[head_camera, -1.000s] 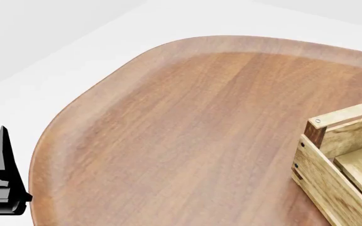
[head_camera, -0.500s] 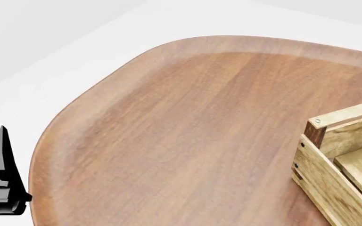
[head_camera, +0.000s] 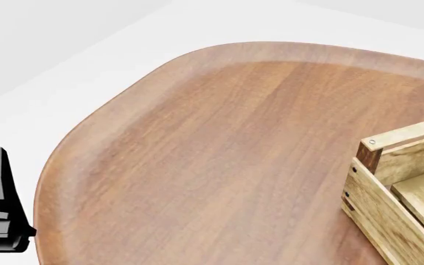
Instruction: Pick up the salad dressing and put it in the tray.
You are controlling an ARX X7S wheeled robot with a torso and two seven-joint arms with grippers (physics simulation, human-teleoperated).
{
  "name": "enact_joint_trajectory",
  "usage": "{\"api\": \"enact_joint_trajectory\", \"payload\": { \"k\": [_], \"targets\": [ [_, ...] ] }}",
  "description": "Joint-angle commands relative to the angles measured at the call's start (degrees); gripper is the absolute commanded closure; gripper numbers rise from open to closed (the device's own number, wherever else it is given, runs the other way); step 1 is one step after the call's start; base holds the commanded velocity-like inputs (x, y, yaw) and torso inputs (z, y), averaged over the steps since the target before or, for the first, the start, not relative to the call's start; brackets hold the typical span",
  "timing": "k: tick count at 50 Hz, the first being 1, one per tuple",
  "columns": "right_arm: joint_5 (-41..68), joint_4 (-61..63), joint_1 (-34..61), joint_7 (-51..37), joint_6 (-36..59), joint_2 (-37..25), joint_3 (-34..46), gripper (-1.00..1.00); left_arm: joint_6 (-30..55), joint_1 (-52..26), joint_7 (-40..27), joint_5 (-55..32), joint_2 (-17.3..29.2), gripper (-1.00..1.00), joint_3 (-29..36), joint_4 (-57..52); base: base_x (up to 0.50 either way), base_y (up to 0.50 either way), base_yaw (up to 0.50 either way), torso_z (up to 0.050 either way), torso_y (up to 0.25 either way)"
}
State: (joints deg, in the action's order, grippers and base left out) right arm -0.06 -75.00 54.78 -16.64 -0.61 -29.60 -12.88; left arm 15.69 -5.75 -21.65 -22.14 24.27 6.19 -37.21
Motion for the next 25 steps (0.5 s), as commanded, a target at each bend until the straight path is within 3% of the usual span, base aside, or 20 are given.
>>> {"api": "enact_joint_trajectory", "payload": {
  "k": [1,5,7,11,25],
  "targets": [
    [-1.03,0.05,1.54,3.26,-0.63,-0.26,1.92,-1.0,-0.13,0.12,-0.25,-0.13,0.21,-1.0,-0.14,-0.26,0.0,0.0,0.0,0.0,0.0],
    [-1.75,2.14,2.36,4.67,-0.97,-0.35,3.25,-1.0,-0.11,-0.02,-0.47,-0.36,0.37,-1.0,-0.57,-0.59,0.0,0.0,0.0,0.0,0.0],
    [0.12,18.69,-5.6,5.62,7.79,0.71,1.41,-1.0,-0.38,-0.1,-0.72,-0.43,0.35,-1.0,-1.07,-0.6,0.0,0.0,0.0,0.0,0.005],
    [2.16,41.45,-15.62,5.97,16.43,2.14,-0.83,-1.0,-1.1,-0.02,-1.07,-0.23,0.46,-1.0,-1.81,-0.96,0.0,0.0,0.0,0.0,0.0],
    [4.48,84.51,-33.03,4.34,25.09,4.48,-6.0,-1.0,-9.38,1.38,-2.8,0.43,-1.09,-1.0,-7.23,-2.39,0.0,0.0,0.0,0.0,0.0]
  ]
}}
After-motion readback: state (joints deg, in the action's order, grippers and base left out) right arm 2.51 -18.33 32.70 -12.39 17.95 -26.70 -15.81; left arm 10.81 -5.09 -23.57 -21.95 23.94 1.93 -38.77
